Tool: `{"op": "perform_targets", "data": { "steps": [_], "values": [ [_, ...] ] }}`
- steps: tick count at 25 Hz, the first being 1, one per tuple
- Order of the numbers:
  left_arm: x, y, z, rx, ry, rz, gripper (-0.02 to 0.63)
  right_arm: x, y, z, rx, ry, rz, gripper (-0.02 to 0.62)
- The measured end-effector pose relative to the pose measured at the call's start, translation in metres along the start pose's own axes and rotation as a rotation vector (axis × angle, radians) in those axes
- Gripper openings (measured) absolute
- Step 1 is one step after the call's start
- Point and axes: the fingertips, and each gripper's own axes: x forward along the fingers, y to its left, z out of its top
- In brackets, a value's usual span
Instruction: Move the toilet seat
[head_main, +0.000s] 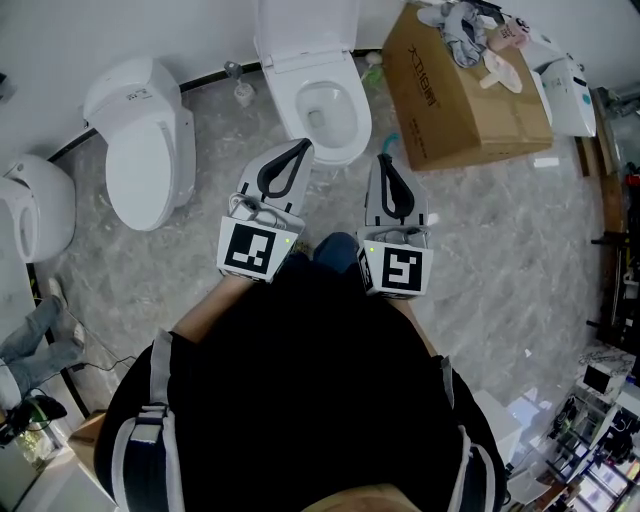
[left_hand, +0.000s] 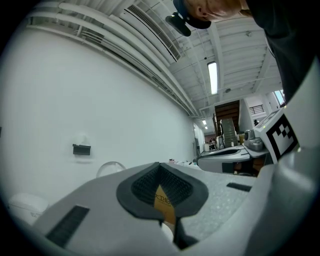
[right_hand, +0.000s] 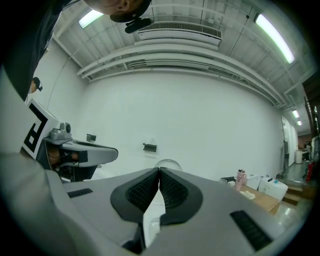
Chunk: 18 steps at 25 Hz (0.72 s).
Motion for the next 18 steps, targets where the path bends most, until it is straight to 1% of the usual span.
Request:
{"op": "perform_targets", "data": {
  "steps": [4, 8, 13, 18],
  "values": [
    [0.005, -0.001, -0.002, 0.013, 0.007, 0.000, 0.006, 0.006, -0.007, -0.002, 0.004, -0.004, -0.006, 0.023],
    [0.021, 0.004, -0.003, 0.012, 0.010, 0.024, 0.006, 0.022, -0.022, -0.004, 0.004, -0.013, 0.010, 0.023],
    [0.056, 0.018, -0.004, 0.006, 0.007, 0.073, 0.007, 0.059, -0.043, -0.008, 0.000, -0.018, 0.060, 0.023],
    [0.097, 0.034, 0.000, 0.003, 0.001, 0.133, 0.007, 0.107, -0.064, -0.006, -0.005, -0.031, 0.132, 0.023]
  ]
}}
